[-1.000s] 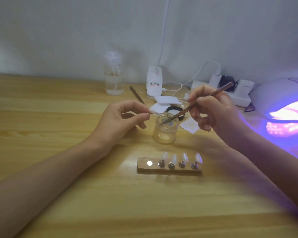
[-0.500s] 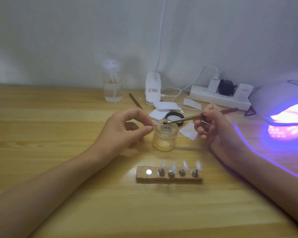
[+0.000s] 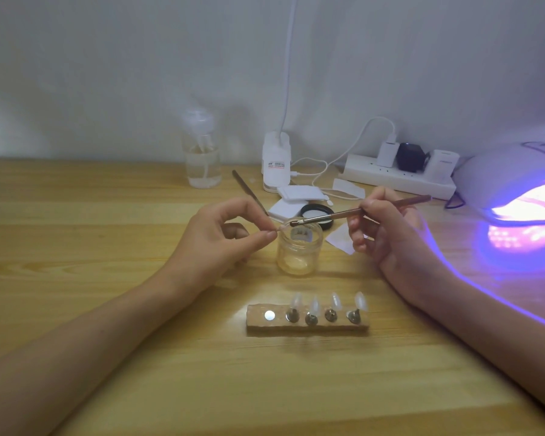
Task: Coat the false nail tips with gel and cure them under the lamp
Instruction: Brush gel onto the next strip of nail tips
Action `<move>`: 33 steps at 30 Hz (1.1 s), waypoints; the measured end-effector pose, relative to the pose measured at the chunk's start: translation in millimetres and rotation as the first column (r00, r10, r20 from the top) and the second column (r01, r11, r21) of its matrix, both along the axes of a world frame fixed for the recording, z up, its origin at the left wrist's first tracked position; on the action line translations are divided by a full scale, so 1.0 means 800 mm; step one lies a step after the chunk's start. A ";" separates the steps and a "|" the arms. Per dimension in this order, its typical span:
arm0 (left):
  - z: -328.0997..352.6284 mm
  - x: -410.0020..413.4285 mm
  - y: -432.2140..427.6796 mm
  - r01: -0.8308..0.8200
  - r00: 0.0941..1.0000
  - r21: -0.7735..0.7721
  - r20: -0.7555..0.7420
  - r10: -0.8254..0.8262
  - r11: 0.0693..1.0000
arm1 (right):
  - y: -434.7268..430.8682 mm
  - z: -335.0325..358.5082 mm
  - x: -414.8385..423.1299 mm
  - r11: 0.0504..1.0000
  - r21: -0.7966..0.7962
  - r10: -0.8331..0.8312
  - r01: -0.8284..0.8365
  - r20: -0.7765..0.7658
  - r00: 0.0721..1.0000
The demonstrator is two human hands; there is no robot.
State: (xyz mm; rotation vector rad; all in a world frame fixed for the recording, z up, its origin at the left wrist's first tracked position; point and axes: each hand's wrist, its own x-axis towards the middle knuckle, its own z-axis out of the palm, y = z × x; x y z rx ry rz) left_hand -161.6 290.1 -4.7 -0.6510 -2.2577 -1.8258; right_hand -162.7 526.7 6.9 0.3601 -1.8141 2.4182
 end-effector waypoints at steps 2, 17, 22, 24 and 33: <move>0.000 0.000 0.000 -0.003 1.000 -0.007 -0.007 0.003 1.000 | 0.000 0.000 0.000 1.000 0.004 0.029 -0.029 -0.018 0.999; 0.000 0.002 -0.002 -0.017 1.000 -0.039 0.000 0.017 0.999 | 0.001 -0.002 -0.002 1.000 0.012 0.015 -0.015 -0.021 1.000; -0.002 0.001 -0.004 -0.016 1.000 -0.054 -0.018 0.015 0.998 | 0.000 -0.004 -0.003 0.998 0.056 0.038 -0.036 -0.031 0.999; -0.003 0.000 -0.003 -0.002 0.999 -0.055 -0.037 0.000 0.999 | 0.001 -0.004 -0.004 0.999 0.044 0.015 -0.014 -0.021 1.000; -0.002 -0.001 -0.003 0.011 0.997 -0.076 -0.077 -0.017 0.997 | 0.002 -0.004 -0.004 0.999 0.034 0.003 -0.002 -0.016 1.000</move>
